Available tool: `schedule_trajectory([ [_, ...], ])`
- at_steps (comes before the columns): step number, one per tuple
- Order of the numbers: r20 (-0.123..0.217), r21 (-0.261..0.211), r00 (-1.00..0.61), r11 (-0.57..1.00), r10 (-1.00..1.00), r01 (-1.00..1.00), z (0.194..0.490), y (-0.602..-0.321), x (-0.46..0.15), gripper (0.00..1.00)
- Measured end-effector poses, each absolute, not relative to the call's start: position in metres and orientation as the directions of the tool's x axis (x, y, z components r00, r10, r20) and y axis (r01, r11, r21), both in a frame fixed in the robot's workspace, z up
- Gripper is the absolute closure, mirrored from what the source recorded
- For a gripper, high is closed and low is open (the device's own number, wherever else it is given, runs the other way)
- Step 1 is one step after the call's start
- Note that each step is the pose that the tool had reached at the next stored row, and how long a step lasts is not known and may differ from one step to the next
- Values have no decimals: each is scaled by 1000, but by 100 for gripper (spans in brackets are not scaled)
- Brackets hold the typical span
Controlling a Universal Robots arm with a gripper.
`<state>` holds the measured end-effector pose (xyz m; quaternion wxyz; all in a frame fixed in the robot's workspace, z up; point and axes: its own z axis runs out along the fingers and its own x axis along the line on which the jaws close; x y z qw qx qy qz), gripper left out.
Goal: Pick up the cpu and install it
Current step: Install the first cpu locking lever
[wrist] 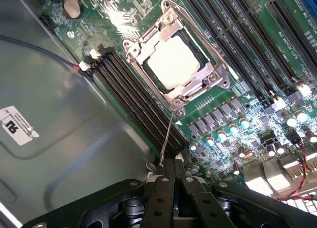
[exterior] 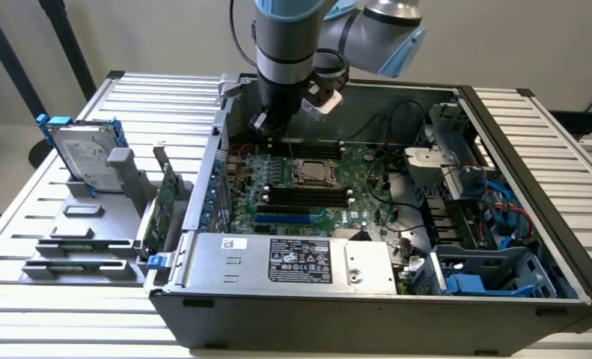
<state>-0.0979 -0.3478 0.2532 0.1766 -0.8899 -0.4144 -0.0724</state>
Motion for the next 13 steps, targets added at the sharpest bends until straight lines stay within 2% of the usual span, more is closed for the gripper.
schedule_trajectory([
  [13,316,-205,633,-601,707,773,253,-348,-79,89],
])
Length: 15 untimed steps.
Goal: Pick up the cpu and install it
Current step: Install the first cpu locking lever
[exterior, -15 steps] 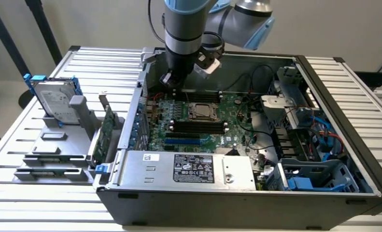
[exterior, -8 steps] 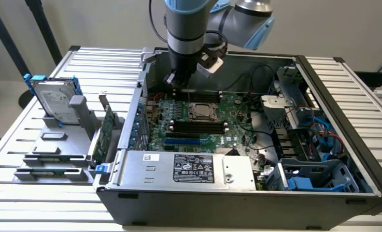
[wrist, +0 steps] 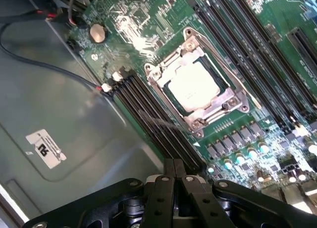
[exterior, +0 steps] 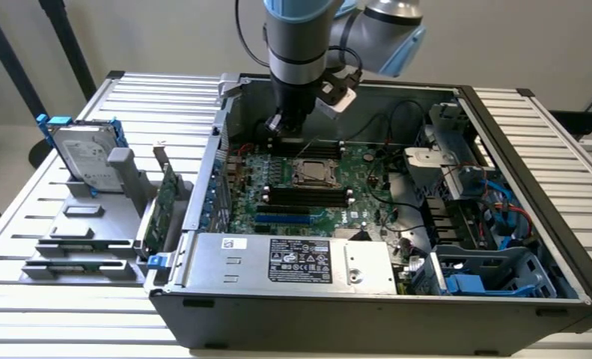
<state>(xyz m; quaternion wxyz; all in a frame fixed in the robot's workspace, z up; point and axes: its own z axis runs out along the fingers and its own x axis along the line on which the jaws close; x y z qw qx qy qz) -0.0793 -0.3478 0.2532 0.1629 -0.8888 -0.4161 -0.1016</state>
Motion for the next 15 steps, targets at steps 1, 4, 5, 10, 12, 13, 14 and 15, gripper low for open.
schedule_trajectory([
  [1,317,-204,633,-601,707,773,253,-348,-76,89],
  [4,313,-201,633,-603,708,772,251,-348,-69,89],
  [5,311,-199,633,-603,709,773,250,-348,-68,89],
  [10,305,-193,633,-605,711,772,242,-348,-67,89],
  [12,303,-192,633,-605,712,773,238,-348,-67,89],
  [13,303,-192,633,-605,712,772,236,-348,-67,89],
  [14,303,-191,633,-606,712,772,234,-348,-67,89],
  [15,303,-191,633,-606,712,772,233,-348,-68,89],
])
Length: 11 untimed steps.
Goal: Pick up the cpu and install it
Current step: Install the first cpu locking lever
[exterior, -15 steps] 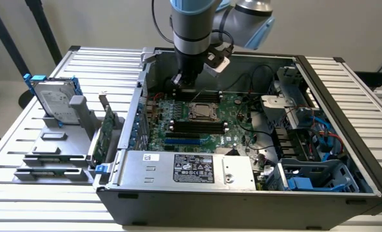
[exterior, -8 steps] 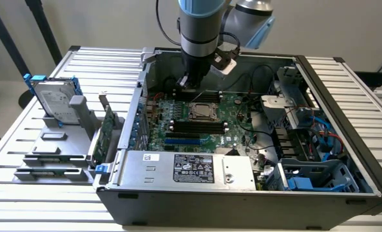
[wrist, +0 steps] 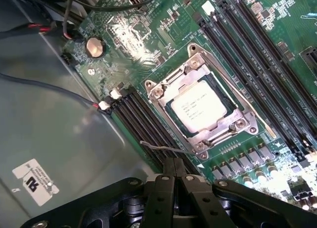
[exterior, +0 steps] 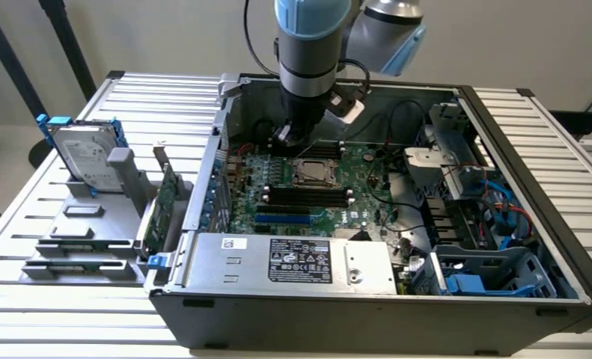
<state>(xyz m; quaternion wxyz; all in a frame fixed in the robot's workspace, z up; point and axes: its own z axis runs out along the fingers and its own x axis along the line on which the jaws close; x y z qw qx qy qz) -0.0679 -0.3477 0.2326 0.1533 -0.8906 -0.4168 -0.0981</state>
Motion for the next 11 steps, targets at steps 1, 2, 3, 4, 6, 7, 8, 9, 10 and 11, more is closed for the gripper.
schedule_trajectory([
  [1,302,-191,633,-606,712,772,231,-348,-69,89],
  [2,302,-191,633,-606,713,773,229,-348,-71,89],
  [3,301,-190,633,-606,713,773,227,-347,-73,89],
  [4,301,-190,633,-606,713,773,225,-347,-75,89],
  [6,300,-189,633,-606,714,772,222,-346,-80,89],
  [7,299,-188,633,-607,714,772,220,-346,-82,89],
  [8,297,-187,633,-607,714,772,218,-345,-82,89],
  [9,295,-185,633,-607,715,772,217,-344,-82,89],
  [10,293,-183,633,-608,716,772,215,-343,-82,89],
  [11,290,-181,633,-609,718,772,214,-342,-82,89],
])
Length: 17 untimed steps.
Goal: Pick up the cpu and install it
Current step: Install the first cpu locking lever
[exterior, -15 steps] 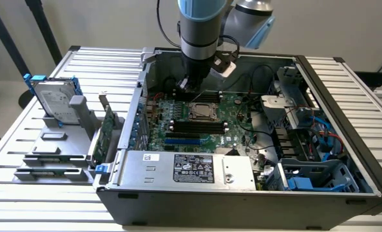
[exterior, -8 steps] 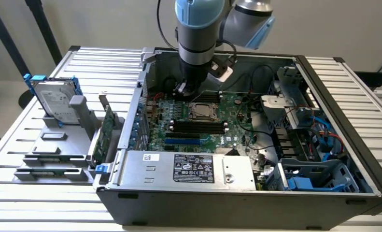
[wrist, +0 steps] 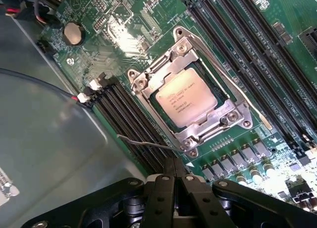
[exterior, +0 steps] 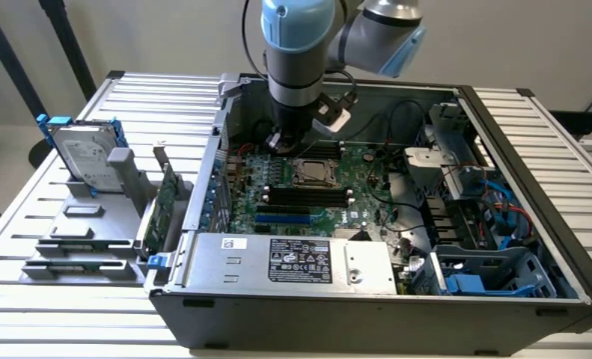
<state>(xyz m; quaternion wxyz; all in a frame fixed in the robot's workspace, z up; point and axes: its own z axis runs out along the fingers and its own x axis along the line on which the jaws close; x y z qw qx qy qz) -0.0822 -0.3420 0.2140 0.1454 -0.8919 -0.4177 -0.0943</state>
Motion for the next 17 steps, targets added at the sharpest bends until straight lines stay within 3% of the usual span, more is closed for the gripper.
schedule_trajectory([
  [5,272,-166,633,-613,724,773,210,-337,-82,89],
  [17,271,-164,633,-613,725,772,207,-336,-76,89],
])
